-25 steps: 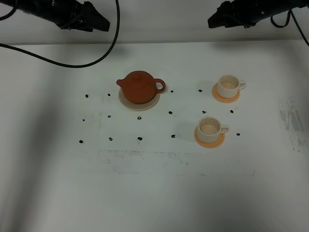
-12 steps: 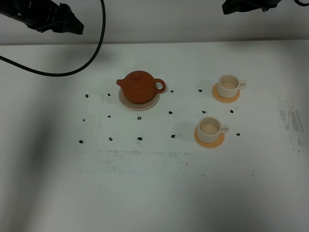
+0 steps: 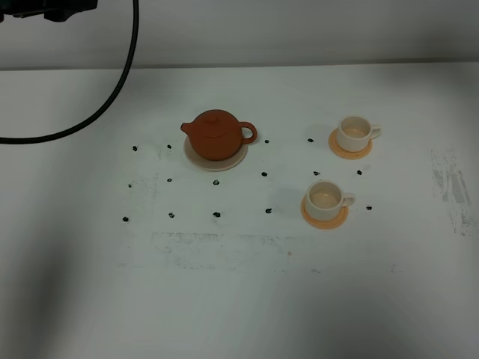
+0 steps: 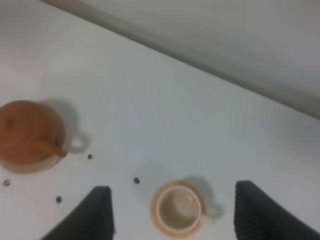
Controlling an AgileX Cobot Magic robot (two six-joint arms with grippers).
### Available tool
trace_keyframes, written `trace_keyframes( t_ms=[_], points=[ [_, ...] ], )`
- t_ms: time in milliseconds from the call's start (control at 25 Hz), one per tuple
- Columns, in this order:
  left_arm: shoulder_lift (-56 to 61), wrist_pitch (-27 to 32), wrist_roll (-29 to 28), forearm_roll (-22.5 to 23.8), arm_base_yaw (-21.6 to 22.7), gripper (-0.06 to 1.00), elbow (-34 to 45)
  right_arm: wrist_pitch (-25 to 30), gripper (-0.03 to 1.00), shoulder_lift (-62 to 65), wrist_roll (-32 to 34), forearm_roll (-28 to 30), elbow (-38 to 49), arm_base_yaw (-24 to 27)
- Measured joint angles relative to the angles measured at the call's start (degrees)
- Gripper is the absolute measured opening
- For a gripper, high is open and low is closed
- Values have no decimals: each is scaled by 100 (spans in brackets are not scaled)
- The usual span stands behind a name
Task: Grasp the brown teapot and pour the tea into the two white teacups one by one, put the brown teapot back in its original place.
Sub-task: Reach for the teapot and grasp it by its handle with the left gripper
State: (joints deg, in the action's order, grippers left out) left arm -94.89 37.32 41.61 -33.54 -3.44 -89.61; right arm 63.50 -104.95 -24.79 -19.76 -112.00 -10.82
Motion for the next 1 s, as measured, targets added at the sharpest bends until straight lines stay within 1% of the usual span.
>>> trace_keyframes(
  t_ms=[80, 160, 240, 360, 480, 600, 800, 1000],
  points=[
    [147, 77, -126, 258, -117, 60, 0, -150, 53, 566, 0, 146, 495, -57],
    [300, 185, -419, 666, -187, 60, 0, -269, 53, 1134, 0, 274, 1038, -64],
    [465, 280, -801, 1187, -227, 60, 0, -323, 53, 1775, 22, 409, 1515, -64],
    [610, 459, -1128, 1801, -248, 60, 0, -361, 53, 2534, 159, 502, 2009, -64],
    [626, 563, -1219, 2150, -375, 60, 0, -311, 53, 3277, 417, 522, 2436, -64],
    [603, 600, -1231, 2451, -695, 60, 0, -271, 51, 3978, 598, 528, 2912, -64],
    [333, 612, -1330, 3295, -1492, 60, 0, -206, 49, 5223, 847, 694, 3609, -64],
    [-62, 617, -1455, 4103, -2095, 60, 0, 120, 49, 6316, 1118, 1131, 4221, -64]
  ],
)
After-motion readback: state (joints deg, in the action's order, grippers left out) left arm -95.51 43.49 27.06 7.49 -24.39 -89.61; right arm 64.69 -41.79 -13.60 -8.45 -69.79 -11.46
